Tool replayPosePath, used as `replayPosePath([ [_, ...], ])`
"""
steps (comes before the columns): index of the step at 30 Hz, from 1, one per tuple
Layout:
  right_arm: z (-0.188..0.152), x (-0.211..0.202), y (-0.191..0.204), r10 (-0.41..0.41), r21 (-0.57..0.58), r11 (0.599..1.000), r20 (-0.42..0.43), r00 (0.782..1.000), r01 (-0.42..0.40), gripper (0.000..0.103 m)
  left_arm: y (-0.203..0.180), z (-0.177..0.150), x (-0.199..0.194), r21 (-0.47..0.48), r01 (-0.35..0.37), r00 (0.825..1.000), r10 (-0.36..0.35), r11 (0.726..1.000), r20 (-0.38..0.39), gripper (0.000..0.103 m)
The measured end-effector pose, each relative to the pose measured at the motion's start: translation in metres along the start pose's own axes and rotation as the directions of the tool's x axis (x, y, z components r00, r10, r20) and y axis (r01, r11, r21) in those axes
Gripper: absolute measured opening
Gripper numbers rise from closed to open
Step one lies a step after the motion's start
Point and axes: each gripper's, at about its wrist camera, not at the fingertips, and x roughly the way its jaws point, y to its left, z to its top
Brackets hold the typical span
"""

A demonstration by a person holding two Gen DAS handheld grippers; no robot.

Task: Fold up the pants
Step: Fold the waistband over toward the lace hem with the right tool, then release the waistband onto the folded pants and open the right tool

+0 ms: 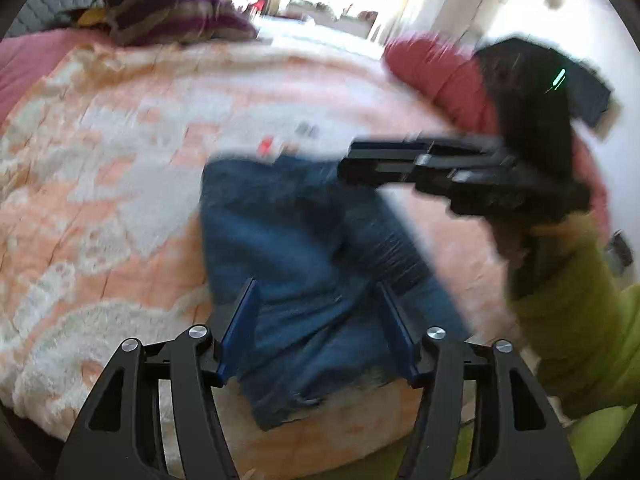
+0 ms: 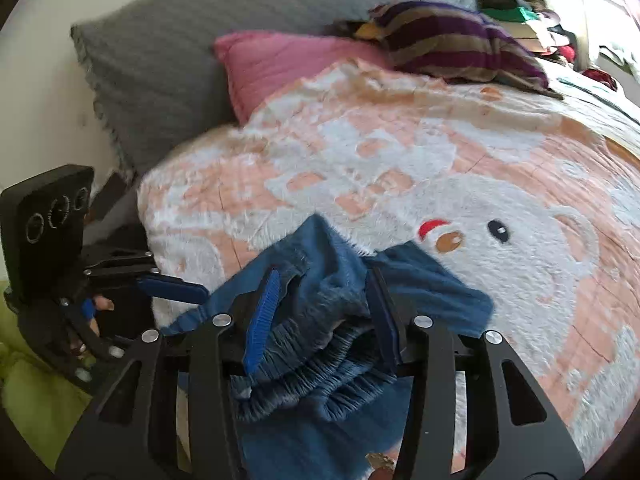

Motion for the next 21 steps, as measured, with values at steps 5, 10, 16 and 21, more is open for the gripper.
replayPosePath([
  [5, -0.017, 0.030, 0.001, -0.149, -0.065, 0.988, -0.113, 0.982, 0.143, 0.037, -0.002, -0.009, 0.010, 0.024, -0.028, 0.999, 0.029, 0.999, -0.036, 0.056],
  [10, -0.019, 0.023, -0.001, -0.134, -0.040, 0.991, -0.086, 0.987, 0.131, 0.038, 0.003, -0.010, 0.006, -0.006, -0.010, 1.000, 0.009, 1.000, -0.023, 0.058],
  [16, -0.016, -0.016, 0.003, -0.089, -0.005, 0.996, 0.018, 0.996, 0.089, 0.058, 0.003, -0.005, -0.005, -0.018, -0.017, 1.000, 0.017, 1.000, 0.004, 0.059],
  [21, -0.021, -0.044, 0.008, -0.112, -0.005, 0.994, 0.064, 0.992, 0.112, 0.067, 0.000, 0.000, -0.016, -0.014, -0.022, 0.999, 0.023, 1.000, 0.036, 0.067],
])
